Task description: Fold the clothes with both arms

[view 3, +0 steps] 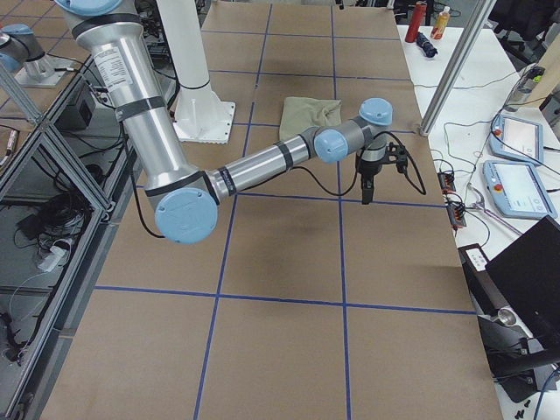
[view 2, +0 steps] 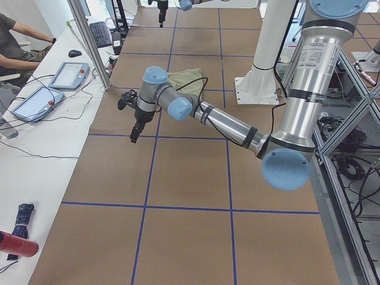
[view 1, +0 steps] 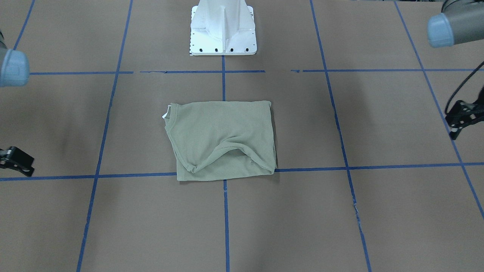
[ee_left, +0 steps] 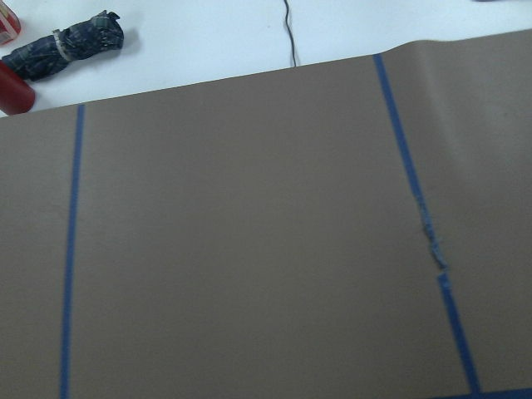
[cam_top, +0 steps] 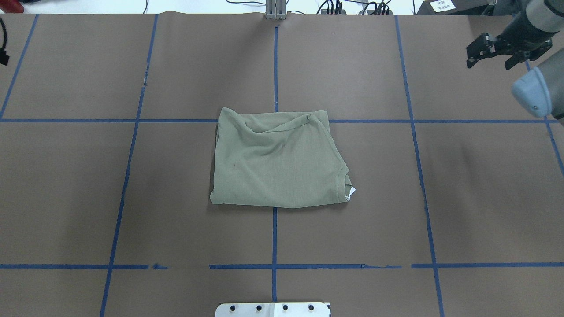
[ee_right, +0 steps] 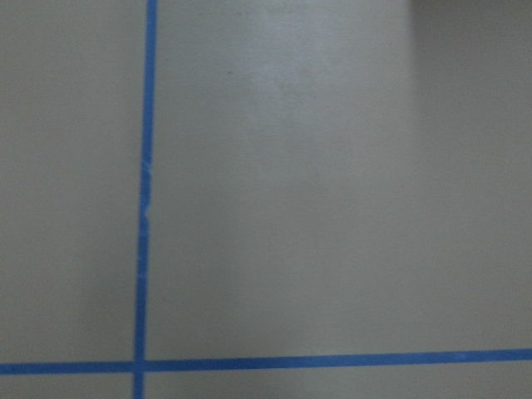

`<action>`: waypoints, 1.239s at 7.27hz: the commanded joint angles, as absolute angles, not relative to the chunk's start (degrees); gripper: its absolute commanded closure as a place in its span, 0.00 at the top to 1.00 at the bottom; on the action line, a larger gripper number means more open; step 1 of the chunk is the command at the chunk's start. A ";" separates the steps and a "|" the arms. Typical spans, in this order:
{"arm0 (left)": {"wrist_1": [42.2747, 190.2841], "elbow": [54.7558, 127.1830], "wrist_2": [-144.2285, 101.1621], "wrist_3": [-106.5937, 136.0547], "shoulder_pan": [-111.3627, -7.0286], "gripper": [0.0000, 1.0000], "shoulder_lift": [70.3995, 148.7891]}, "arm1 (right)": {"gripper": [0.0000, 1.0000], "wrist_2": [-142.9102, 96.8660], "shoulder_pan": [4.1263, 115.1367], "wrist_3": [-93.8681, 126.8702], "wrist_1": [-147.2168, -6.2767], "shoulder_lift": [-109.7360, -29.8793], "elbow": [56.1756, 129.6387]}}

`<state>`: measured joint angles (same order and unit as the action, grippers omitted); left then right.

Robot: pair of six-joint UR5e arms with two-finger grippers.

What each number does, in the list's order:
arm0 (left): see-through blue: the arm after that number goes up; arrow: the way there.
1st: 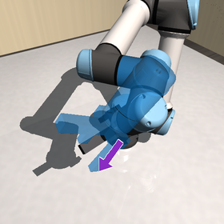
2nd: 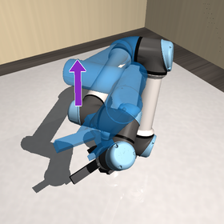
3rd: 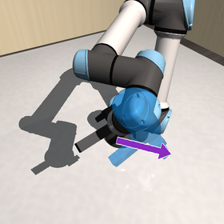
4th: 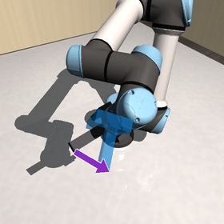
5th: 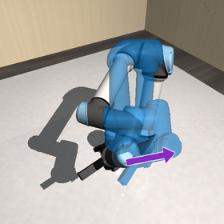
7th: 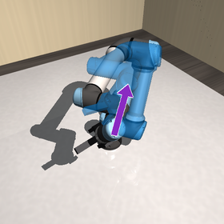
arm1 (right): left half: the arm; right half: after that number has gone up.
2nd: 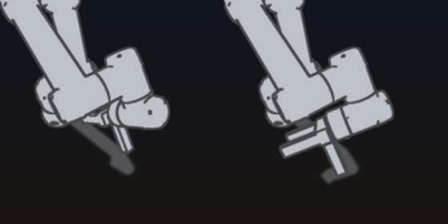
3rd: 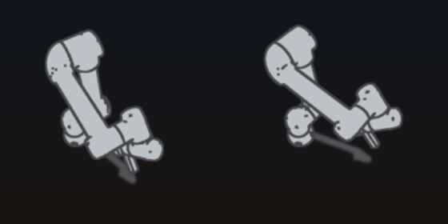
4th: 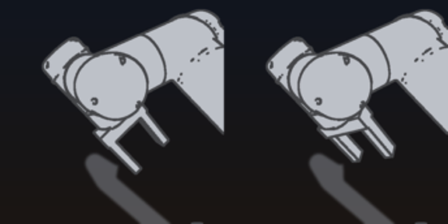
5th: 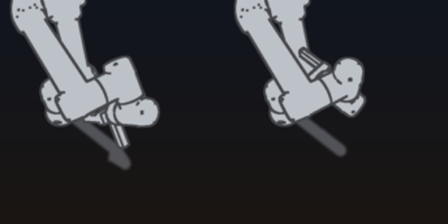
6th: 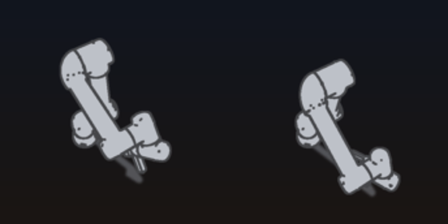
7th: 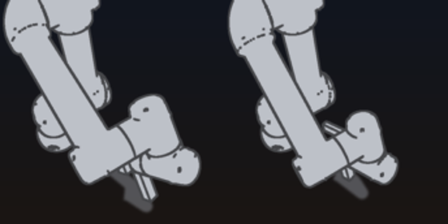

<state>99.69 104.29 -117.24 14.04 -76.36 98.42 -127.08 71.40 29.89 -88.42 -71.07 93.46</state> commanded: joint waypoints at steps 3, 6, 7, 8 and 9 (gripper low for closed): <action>97.98 103.37 -129.26 -4.32 -88.67 1.00 88.43 | 1.00 -131.76 80.95 7.64 -91.60 -84.18 98.78; 101.43 98.97 -129.29 -3.87 -88.86 1.00 86.14 | 1.00 -133.32 83.75 7.03 -91.22 -87.09 99.40; 99.95 96.96 -129.46 -3.78 -89.03 1.00 85.87 | 1.00 -135.07 84.19 7.47 -91.49 -88.32 99.23; 97.23 96.60 -129.55 -3.78 -89.03 1.00 85.78 | 1.00 -136.48 85.07 7.47 -92.02 -89.11 98.97; 96.16 96.33 -129.46 -3.61 -88.95 1.00 85.87 | 1.00 -136.76 86.47 7.47 -92.89 -89.90 99.05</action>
